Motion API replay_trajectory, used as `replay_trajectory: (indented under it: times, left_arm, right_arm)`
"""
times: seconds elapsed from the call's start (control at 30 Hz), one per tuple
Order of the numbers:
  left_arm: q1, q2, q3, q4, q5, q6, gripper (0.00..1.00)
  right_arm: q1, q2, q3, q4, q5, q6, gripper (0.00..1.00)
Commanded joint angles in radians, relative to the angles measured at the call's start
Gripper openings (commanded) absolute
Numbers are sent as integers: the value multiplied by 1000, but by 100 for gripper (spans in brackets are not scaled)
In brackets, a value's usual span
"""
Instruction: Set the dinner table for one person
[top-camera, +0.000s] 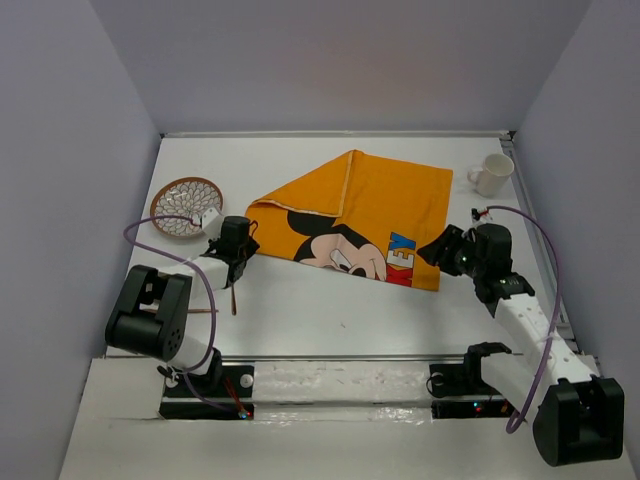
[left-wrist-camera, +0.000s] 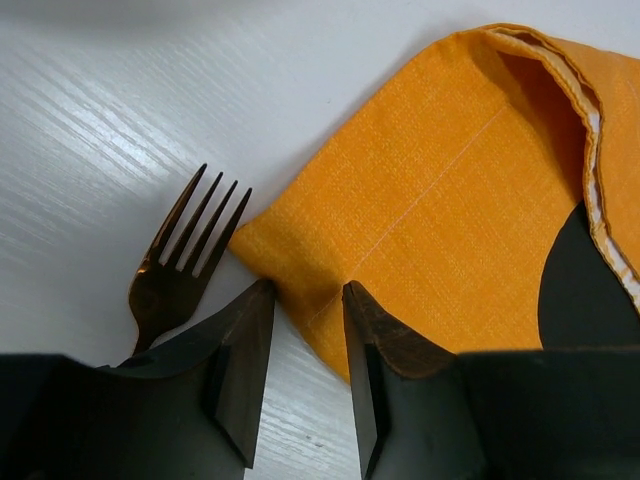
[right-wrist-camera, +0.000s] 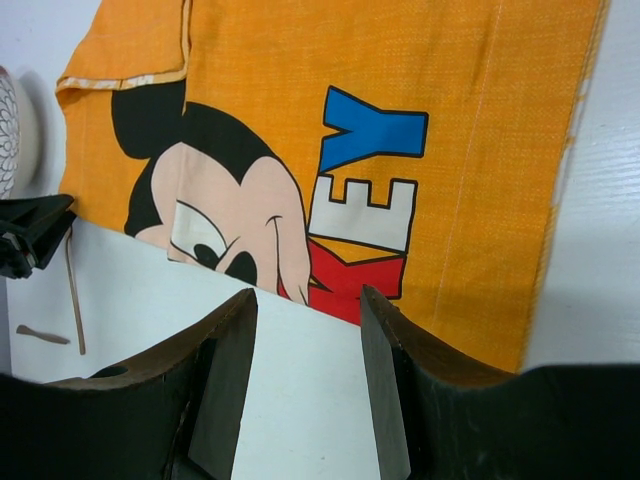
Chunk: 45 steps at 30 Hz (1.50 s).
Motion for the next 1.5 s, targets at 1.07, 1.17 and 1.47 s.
replay_trajectory:
  times: [1.07,1.17,1.47]
  left_arm:
    - [-222,-302,-17,19,-26,183,0]
    - [-258,-325,-43,38,-27,180,0]
    - [-270,-408,-85,56,-32,206,0]
  right_arm:
    - [1,328,107,-35,555,114,52]
    - [1,477,163,0,538,104,46]
    - [1,765,412,93,515,27,0]
